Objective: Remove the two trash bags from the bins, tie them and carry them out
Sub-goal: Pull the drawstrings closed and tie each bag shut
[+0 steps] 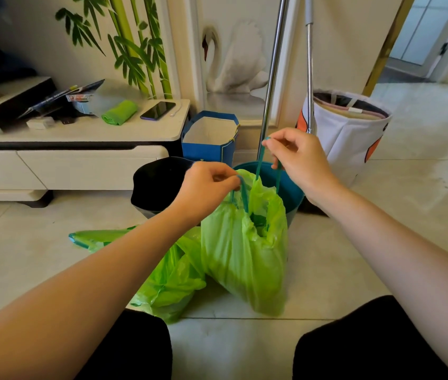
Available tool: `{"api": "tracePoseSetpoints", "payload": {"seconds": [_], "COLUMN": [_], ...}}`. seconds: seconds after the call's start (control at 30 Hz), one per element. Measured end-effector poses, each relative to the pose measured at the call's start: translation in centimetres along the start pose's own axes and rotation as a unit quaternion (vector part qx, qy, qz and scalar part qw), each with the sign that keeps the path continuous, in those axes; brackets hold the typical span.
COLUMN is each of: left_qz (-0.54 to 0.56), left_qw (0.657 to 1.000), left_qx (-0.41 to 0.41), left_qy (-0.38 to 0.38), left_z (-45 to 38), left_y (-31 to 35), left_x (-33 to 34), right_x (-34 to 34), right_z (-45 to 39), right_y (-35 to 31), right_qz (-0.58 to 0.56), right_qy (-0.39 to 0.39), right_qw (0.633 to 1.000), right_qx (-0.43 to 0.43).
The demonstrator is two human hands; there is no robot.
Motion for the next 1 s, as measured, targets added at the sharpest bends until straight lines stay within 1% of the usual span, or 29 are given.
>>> {"api": "tracePoseSetpoints", "payload": {"seconds": [0.07, 0.1, 0.13, 0.17, 0.23, 0.27, 0.3, 0.37, 0.43, 0.6, 0.67, 0.77, 0.9, 1.0], "left_qz": [0.021, 0.017, 0.001, -0.024, -0.074, -0.082, -0.069, -0.010, 0.017, 0.043, 0.043, 0.031, 0.012, 0.004], "left_qw": [0.996, 0.994, 0.995, 0.997, 0.997, 0.996, 0.997, 0.998, 0.998, 0.995, 0.992, 0.993, 0.994, 0.995], "left_qx": [0.036, 0.055, 0.062, 0.053, 0.028, 0.030, 0.039, 0.051, 0.049, 0.049, 0.068, 0.087, 0.081, 0.077], "left_qy": [0.081, 0.093, 0.079, 0.048, -0.007, -0.008, 0.006, 0.034, 0.043, 0.080, 0.092, 0.076, 0.070, 0.069], "left_z": [0.4, 0.5, 0.4, 0.2, 0.0, 0.0, 0.0, -0.1, -0.3, -0.4, -0.3, -0.3, -0.5, -0.5], "left_y": [1.5, 2.2, 2.5, 2.5, 2.0, 2.0, 2.1, 2.4, 2.4, 2.1, 2.5, 3.2, 2.9, 2.8], "left_x": [-1.6, -2.0, -1.8, -1.3, -0.2, -0.1, -0.2, -0.7, -1.0, -2.0, -2.4, -2.1, -1.7, -1.7], "right_x": [-0.6, -0.9, -1.1, -1.0, -0.4, -0.1, -0.1, -0.5, -0.5, 1.7, 2.3, 3.1, 4.3, 4.9], "right_z": [0.3, 0.4, 0.5, 0.7, 1.0, 1.1, 1.2, 1.3, 1.3, 1.1, 1.1, 1.2, 1.4, 1.7], "right_y": [-1.2, -1.7, -1.9, -1.8, -1.3, -1.2, -1.3, -2.0, -2.2, -0.9, -0.7, -0.6, 0.5, 0.9], "right_qz": [-0.034, -0.050, -0.058, -0.053, -0.012, 0.012, 0.026, 0.023, 0.019, 0.028, 0.021, 0.004, -0.021, -0.021], "right_qy": [0.029, 0.042, 0.048, 0.044, 0.018, 0.007, 0.005, 0.014, 0.009, -0.070, -0.089, -0.107, -0.142, -0.160], "right_qw": [0.999, 0.997, 0.997, 0.997, 1.000, 1.000, 1.000, 1.000, 1.000, 0.997, 0.995, 0.992, 0.982, 0.976], "right_qx": [-0.022, -0.030, -0.031, -0.024, 0.005, 0.012, 0.009, -0.013, -0.018, 0.036, 0.047, 0.065, 0.122, 0.145]}}
Point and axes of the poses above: each hand's wrist, its own z-axis away from the middle knuckle, its own x-axis out of the palm, y = z × x, the point moved 8 cm from there along -z, towards the middle knuckle, and after that the axes turned 14 degrees about -y, right-handed, at the moved point
